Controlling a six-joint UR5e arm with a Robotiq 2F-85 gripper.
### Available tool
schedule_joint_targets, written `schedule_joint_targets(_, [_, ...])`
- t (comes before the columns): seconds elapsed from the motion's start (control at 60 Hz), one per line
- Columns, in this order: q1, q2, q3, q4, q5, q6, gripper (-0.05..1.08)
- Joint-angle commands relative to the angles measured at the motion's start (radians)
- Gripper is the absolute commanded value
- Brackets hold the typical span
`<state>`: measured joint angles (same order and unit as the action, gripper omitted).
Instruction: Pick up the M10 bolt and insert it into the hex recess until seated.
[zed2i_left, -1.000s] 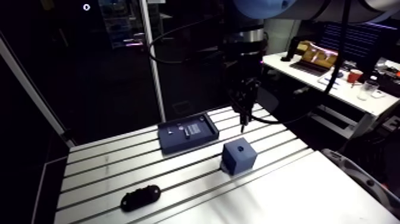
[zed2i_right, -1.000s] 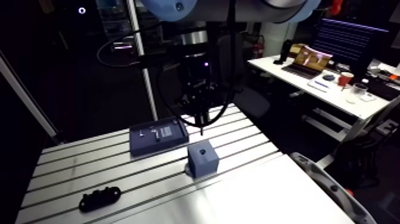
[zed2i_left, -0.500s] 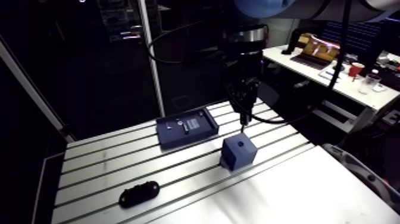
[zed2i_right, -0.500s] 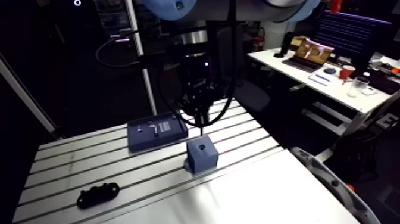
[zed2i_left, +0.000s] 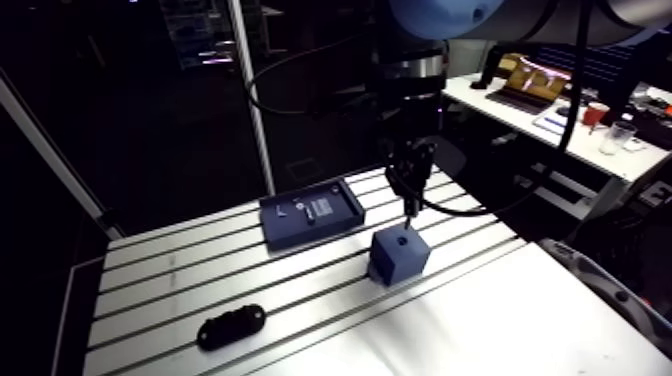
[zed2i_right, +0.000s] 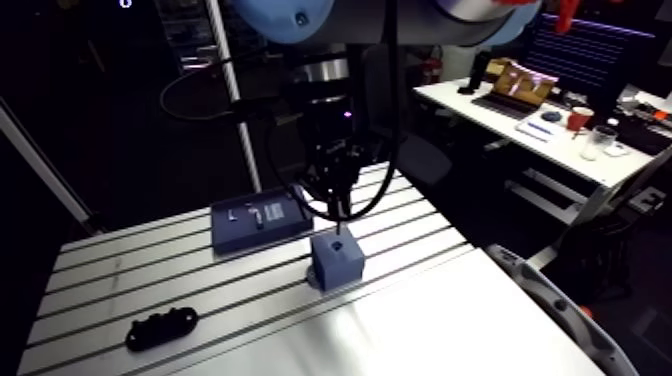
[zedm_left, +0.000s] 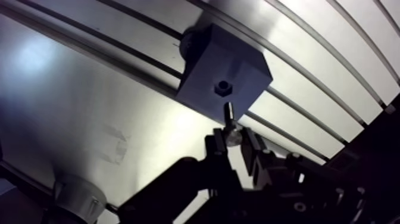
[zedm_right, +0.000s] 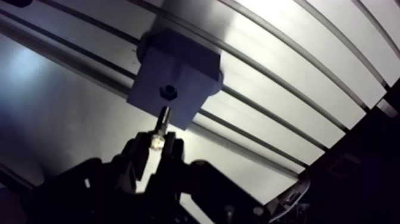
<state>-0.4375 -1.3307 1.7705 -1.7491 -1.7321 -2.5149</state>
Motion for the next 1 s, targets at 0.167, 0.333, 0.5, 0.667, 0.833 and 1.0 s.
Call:
schedule_joint_targets(0.167, [-0.001, -0.003, 0.031, -0.013, 0.001, 0.007, 0.84])
schedule_joint_targets(0.333, [0.000, -0.005, 0.037, -0.014, 0.001, 0.007, 0.84])
schedule_joint_targets(0.5, [0.000, -0.003, 0.039, -0.014, 0.001, 0.010, 0.84])
schedule_joint_targets(0.667, [0.000, -0.003, 0.040, -0.017, 0.001, 0.012, 0.84])
schedule_joint_targets(0.833, [0.000, 0.001, 0.045, -0.054, 0.001, 0.009, 0.84])
schedule_joint_targets(1.0, [0.000, 0.002, 0.047, -0.065, 0.001, 0.010, 0.84])
